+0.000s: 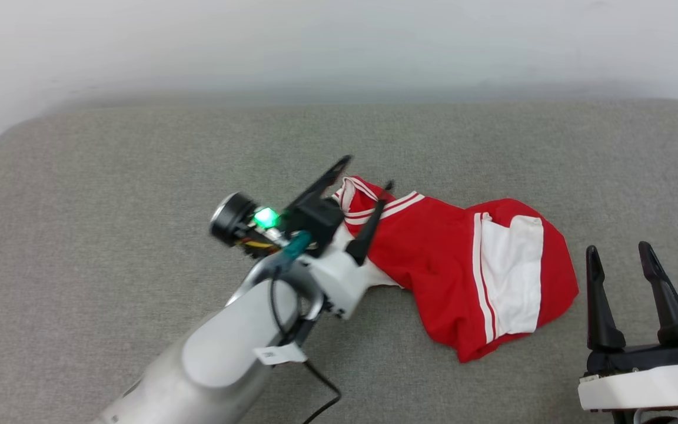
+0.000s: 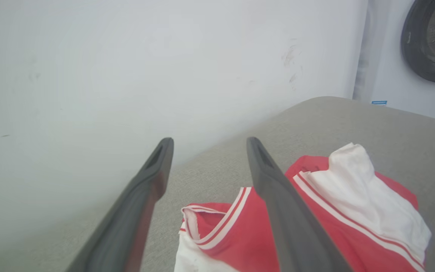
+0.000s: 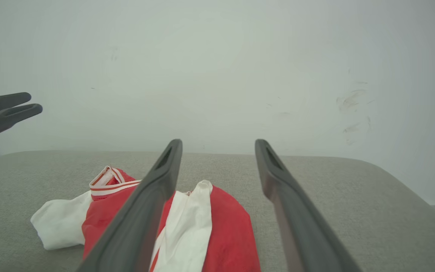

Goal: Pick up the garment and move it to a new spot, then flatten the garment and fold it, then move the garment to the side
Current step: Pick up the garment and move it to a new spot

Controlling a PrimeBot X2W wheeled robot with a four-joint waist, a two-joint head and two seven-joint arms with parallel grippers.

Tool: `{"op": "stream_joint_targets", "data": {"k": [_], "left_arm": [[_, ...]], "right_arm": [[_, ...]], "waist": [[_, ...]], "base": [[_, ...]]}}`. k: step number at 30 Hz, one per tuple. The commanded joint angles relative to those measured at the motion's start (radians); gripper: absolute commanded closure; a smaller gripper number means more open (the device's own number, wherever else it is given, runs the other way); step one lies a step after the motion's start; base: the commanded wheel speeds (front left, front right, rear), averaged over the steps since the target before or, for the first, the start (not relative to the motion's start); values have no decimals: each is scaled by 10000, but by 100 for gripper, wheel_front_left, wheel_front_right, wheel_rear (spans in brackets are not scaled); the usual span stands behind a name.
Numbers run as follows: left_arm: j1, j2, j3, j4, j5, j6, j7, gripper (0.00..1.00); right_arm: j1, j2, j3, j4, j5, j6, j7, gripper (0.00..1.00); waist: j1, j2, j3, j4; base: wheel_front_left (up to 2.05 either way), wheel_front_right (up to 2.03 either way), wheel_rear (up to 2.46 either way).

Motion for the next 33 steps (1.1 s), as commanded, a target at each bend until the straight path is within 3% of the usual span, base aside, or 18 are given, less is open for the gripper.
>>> {"op": "stream_joint_targets", "data": {"k": [1, 8, 16, 23, 33], "left_arm": [[253, 127, 116, -111, 101, 96, -49, 0], [2220, 961, 2012, -1438, 688, 805, -50, 0], [4846, 1093, 4250, -2524, 1368, 1226, -42, 0], [6560, 696, 5914, -3467, 2302, 888, -43, 0], [7826, -273, 7214, -4023, 3396, 4, -41, 0]], "right_arm": [[144, 13, -35, 22, -47, -7, -21, 0], [409, 13, -37, 125, -99, -7, -21, 0], [688, 13, -10, 213, 43, -7, -21, 0], [908, 13, 63, 311, 97, -7, -21, 0], [1181, 13, 39, 634, 213, -7, -21, 0]], "waist": [[1, -1, -127, 120], [1, -1, -530, 388], [1, -1, -966, 526], [1, -1, -1111, 554], [1, -1, -1234, 522]], "base": [[0, 0, 0], [0, 0, 0], [0, 0, 0], [0, 0, 0], [0, 0, 0]]}}
